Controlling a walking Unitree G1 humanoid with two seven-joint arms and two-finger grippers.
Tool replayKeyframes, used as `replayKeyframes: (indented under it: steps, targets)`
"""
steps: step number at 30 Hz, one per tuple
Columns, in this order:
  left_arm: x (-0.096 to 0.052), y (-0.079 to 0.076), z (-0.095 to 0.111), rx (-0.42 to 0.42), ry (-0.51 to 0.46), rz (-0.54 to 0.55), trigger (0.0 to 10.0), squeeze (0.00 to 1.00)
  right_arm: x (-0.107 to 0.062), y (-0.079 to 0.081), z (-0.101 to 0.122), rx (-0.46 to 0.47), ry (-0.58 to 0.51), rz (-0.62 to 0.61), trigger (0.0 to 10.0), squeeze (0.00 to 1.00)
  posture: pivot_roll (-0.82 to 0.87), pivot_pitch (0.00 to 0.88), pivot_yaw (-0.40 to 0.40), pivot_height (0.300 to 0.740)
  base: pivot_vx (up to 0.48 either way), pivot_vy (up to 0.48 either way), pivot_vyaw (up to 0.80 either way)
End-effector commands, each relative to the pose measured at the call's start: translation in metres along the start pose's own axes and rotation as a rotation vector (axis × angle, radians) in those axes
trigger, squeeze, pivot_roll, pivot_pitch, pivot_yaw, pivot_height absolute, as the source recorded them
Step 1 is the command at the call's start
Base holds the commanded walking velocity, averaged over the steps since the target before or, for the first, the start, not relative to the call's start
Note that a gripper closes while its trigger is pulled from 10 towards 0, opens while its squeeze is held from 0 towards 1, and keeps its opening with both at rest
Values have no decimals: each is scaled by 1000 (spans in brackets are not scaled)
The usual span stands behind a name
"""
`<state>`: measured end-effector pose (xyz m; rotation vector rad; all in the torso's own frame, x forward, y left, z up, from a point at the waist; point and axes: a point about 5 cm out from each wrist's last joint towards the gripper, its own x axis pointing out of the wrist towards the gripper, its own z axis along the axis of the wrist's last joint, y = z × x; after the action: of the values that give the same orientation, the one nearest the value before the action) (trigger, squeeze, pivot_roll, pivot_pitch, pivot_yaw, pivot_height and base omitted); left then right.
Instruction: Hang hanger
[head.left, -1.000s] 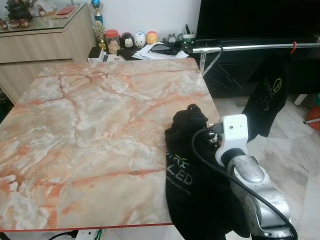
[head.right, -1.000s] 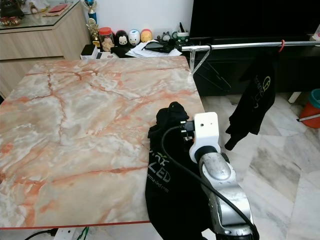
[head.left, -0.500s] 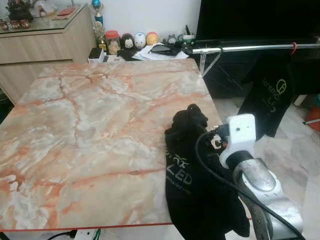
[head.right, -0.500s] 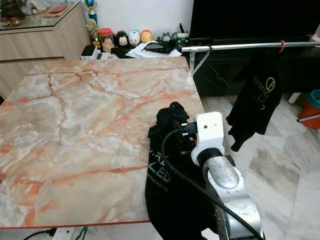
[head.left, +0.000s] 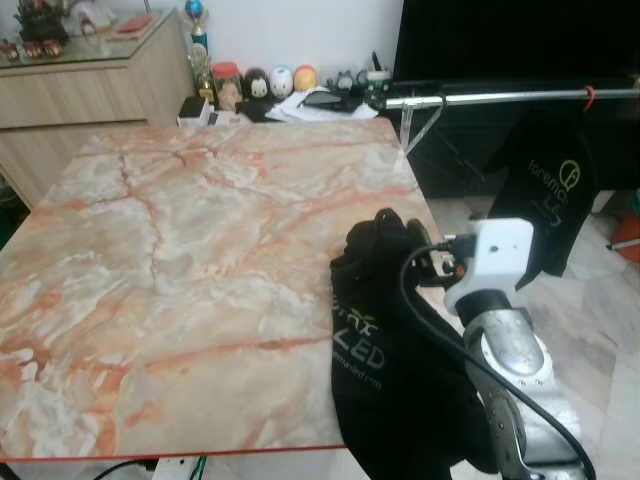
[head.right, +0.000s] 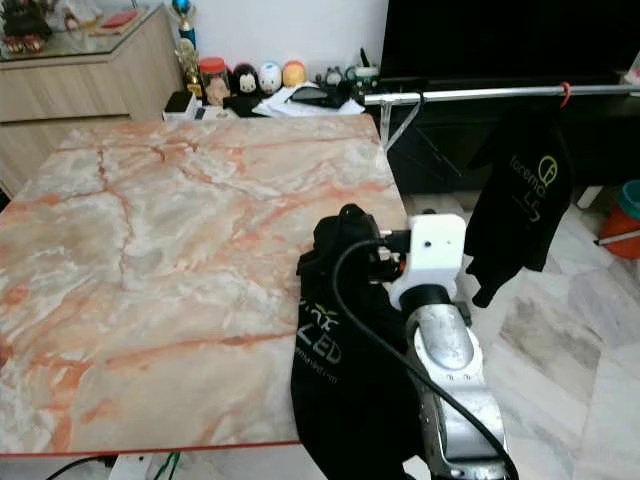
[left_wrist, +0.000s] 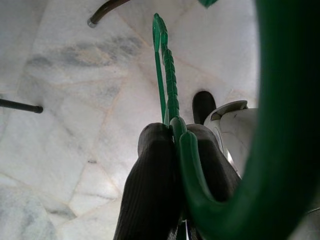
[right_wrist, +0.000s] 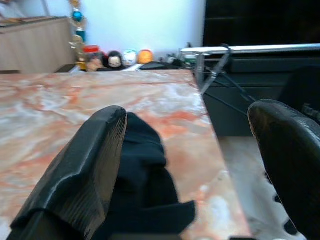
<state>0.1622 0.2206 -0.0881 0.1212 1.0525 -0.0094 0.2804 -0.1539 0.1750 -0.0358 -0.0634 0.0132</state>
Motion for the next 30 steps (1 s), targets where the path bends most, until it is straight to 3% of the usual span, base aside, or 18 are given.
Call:
replayKeyframes:
  steps: [1, 5, 30]
  targets:
    - [-1, 3, -2, 9, 4, -1, 10000, 0, 3, -1, 2, -4, -21, -8, 10000, 0, 74, 0, 19, 740, 0, 0, 0]
    - [-1, 4, -3, 8, 7, -1, 10000, 0, 5, 0, 0, -8, -32, -2, 10000, 0, 74, 0, 19, 740, 0, 0, 0]
    - [-3, 1, -16, 0, 28, -4, 10000, 0, 18, -1, -5, -21, -59, -12, 10000, 0, 71, 0, 20, 740, -278, 0, 0]
